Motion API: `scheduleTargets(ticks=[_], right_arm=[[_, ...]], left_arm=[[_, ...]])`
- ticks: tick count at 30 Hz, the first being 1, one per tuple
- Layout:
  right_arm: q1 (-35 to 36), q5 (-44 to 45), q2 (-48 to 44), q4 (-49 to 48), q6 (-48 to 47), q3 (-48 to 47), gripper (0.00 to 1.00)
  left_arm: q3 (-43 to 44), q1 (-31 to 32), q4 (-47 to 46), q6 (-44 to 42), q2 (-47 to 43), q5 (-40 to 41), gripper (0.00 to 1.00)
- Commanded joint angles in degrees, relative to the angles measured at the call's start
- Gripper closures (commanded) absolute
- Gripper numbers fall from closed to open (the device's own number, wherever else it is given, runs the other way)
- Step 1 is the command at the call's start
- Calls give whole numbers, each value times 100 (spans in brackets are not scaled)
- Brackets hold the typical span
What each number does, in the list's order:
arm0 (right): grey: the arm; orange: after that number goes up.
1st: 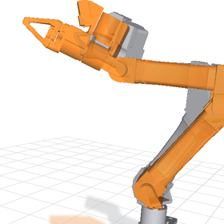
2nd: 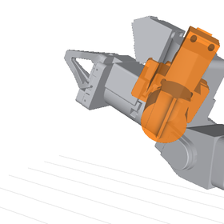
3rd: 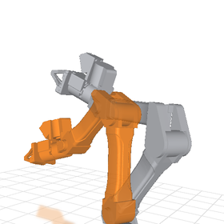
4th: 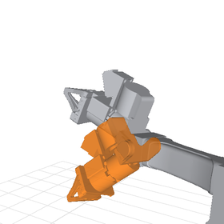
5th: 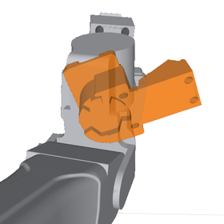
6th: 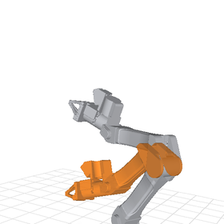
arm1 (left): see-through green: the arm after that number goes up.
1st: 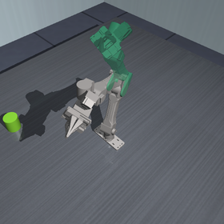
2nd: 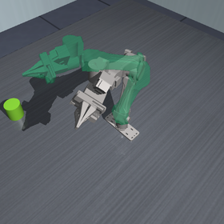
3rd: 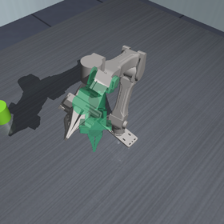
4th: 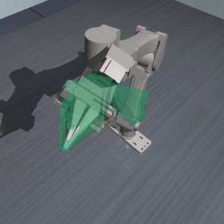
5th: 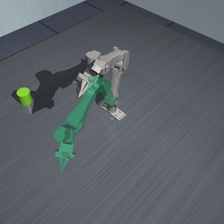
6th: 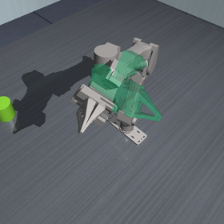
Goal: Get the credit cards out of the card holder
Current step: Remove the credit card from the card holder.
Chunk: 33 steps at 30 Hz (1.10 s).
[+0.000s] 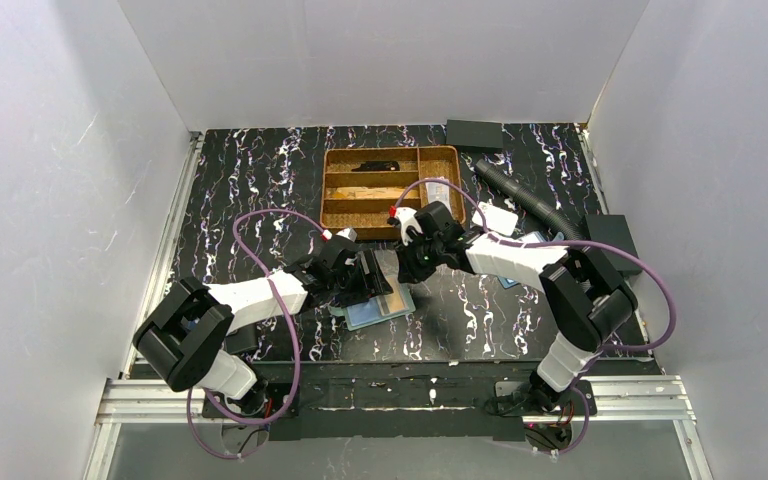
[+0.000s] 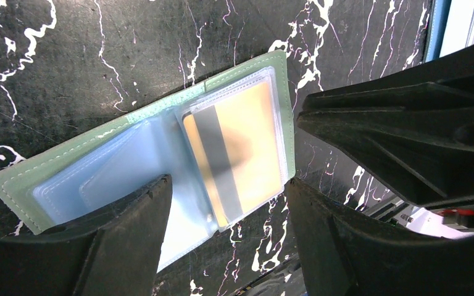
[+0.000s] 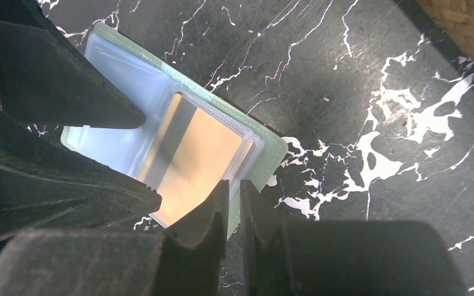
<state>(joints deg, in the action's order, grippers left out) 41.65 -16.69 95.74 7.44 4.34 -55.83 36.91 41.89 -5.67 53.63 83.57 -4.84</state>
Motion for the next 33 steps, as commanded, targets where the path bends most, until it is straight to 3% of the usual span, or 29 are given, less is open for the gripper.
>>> scheduleTargets(ticks=[1,12,33], right_arm=[[35,-115,161,56,73,-177,82],[52,-253,294,31,142,-155,85],[115,165,377,178,96,-196,80]], left_arm=[[-135,55,233,-28,-140,106,33],[-151,54,190,-18,-38,64,32],[-189,47,86,-3,301,-39,31]])
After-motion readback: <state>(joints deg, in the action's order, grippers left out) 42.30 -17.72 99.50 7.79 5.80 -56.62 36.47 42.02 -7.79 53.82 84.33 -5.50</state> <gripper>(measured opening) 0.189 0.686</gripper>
